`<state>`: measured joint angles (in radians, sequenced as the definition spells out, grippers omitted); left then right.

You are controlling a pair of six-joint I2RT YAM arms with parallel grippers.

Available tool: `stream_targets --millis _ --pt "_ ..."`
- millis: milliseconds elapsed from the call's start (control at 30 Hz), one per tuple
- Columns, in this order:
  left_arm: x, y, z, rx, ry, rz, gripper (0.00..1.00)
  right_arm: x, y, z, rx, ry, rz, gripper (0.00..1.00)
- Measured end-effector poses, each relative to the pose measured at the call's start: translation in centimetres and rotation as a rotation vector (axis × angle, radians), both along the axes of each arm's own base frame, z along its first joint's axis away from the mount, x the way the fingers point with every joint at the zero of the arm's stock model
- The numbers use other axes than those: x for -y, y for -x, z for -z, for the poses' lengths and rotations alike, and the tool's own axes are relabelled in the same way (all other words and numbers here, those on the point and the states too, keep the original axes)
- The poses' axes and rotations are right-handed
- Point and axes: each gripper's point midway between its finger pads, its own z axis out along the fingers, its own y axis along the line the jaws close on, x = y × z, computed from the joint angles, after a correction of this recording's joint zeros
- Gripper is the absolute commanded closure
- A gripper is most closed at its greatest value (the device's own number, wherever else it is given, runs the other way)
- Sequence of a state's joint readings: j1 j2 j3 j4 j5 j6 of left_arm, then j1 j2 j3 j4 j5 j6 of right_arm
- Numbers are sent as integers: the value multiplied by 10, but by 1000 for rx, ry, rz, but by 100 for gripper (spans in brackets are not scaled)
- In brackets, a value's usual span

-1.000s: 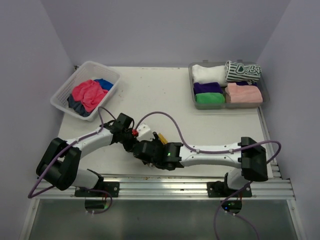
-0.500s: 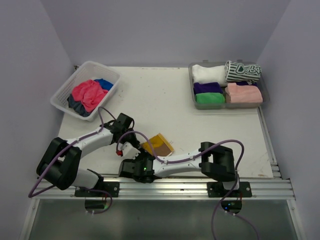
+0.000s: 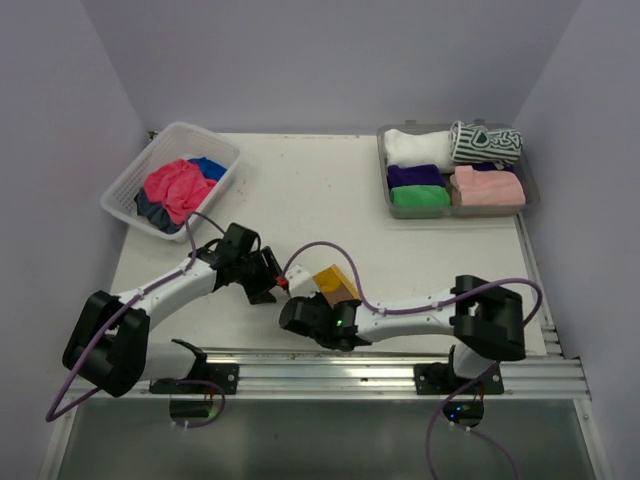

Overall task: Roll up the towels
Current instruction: Roll the towel

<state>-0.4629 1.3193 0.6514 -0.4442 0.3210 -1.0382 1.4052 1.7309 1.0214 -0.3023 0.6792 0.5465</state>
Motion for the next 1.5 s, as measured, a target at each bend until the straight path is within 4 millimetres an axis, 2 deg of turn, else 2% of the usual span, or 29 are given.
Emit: stream_targets --millis 67,200,333,400,633,967,1067,1133,1167,1200,1233,1267,1367,1433,1500 --pt "-2 -4 -7 26 14 -13 36 9 -6 -8 -58 -106 20 100" --pt "-3 -7 -12 42 22 -22 36 13 -16 -16 -165 -298 56 100" --pt "-1 -7 -13 45 34 -16 35 12 -14 -5 -298 -449 67 100" --pt "0 -8 -14 50 42 -13 31 12 -14 -1 -355 -514 76 100" --pt "12 -8 -17 84 80 45 21 11 -15 -1 -521 -759 108 100" --pt "33 6 7 32 83 164 22 5 -10 -4 -711 -984 99 100" --pt "35 4 12 27 82 167 30 3 -6 -4 -758 -1029 84 100" --pt "37 3 14 22 79 170 42 1 -4 -3 -788 -1055 80 100" --pt "38 2 14 21 78 173 54 0 -4 -3 -801 -1068 75 100" --pt "40 0 15 19 78 174 60 -1 -4 -2 -812 -1080 74 100" --pt "41 -1 15 21 76 180 64 -2 -3 -2 -824 -1089 74 96" --pt "43 -2 15 22 75 186 73 -2 -3 -2 -828 -1094 74 90" --pt "46 -3 14 23 74 198 79 -1 -4 -3 -827 -1090 80 68" --pt "47 -4 13 26 74 205 79 3 -3 -5 -804 -1053 92 54" --pt "48 -5 12 28 74 206 79 5 -3 -11 -750 -984 101 49"
